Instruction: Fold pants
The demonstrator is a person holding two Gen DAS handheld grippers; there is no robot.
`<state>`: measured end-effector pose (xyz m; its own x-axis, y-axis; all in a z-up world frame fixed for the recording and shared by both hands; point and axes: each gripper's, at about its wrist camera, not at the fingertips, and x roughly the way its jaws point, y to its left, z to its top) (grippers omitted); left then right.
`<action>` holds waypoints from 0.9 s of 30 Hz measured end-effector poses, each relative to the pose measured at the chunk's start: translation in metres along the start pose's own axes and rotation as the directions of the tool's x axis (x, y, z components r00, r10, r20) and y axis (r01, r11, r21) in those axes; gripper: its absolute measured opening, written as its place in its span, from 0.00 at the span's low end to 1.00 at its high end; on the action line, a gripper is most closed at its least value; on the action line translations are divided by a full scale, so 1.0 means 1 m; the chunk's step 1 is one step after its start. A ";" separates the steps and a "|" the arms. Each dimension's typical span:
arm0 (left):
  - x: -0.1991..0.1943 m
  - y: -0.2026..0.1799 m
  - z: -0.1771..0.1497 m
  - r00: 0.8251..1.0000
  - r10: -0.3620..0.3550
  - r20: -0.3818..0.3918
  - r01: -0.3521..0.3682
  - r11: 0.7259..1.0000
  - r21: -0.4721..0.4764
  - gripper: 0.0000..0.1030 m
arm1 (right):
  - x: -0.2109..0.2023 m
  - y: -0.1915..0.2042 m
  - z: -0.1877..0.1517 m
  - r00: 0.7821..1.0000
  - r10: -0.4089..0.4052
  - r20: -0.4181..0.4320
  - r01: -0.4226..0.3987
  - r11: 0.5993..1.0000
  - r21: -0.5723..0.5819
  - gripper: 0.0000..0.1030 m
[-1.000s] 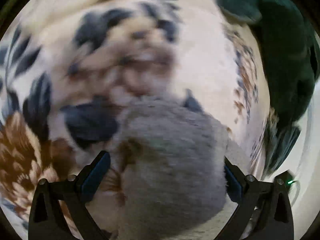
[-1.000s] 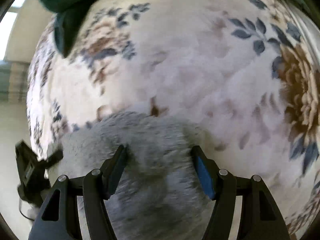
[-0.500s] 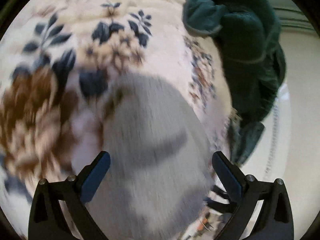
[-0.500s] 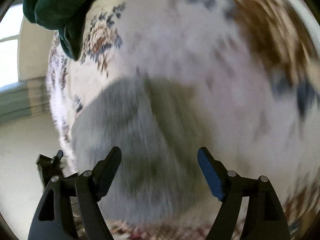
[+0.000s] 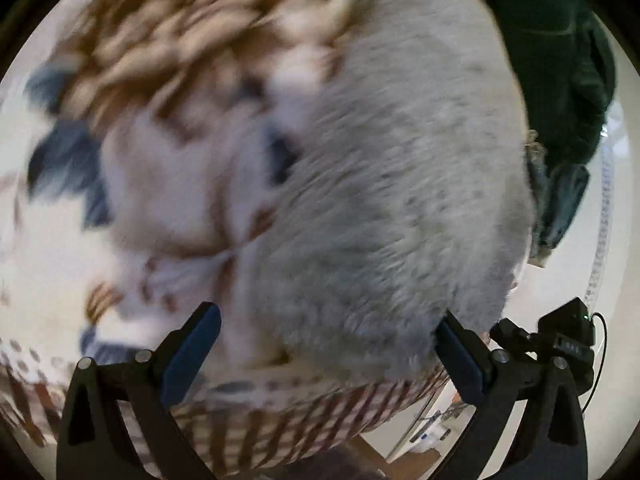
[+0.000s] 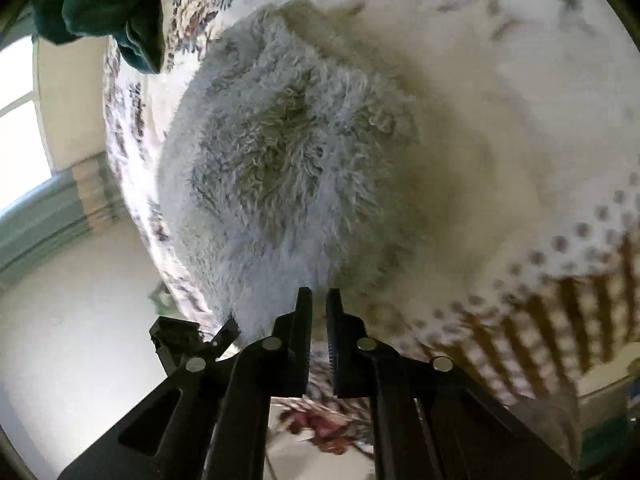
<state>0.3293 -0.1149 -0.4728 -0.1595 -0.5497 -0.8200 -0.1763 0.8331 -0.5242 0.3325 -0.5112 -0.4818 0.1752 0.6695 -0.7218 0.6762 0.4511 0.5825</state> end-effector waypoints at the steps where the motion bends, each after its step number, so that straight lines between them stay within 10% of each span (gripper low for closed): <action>1: 0.002 0.007 0.001 1.000 0.001 -0.002 -0.001 1.000 -0.025 1.00 | 0.002 -0.003 0.000 0.999 -0.041 -0.006 0.041 0.999 -0.023 0.07; 6: -0.005 -0.015 0.006 1.000 0.022 0.008 -0.023 0.999 0.043 1.00 | 0.011 -0.032 0.017 0.988 -0.152 -0.001 0.152 0.988 0.007 0.20; 9: -0.021 -0.034 0.014 0.996 -0.041 0.073 0.036 0.997 0.072 1.00 | -0.010 -0.032 0.019 0.994 -0.044 0.097 0.045 0.999 -0.014 0.99; 14: -0.021 -0.051 0.044 0.962 -0.208 0.179 0.196 0.977 0.080 1.00 | 0.001 -0.034 0.045 0.989 0.082 0.122 -0.072 0.994 -0.087 1.00; 25: 0.032 -0.039 0.098 0.973 -0.212 0.090 0.207 0.976 0.061 1.00 | 0.103 -0.027 0.094 0.940 0.335 -0.060 -0.338 0.940 -0.052 1.00; 27: 0.032 -0.038 0.098 0.965 -0.249 0.080 0.245 0.968 0.057 1.00 | 0.112 -0.012 0.084 0.952 0.293 -0.087 -0.302 0.946 -0.121 0.80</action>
<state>0.4262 -0.1582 -0.5020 -0.0328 -0.7329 -0.6795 -0.1543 0.6754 -0.7211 0.4040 -0.4912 -0.6005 0.3028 0.8208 -0.4843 0.5003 0.2956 0.8138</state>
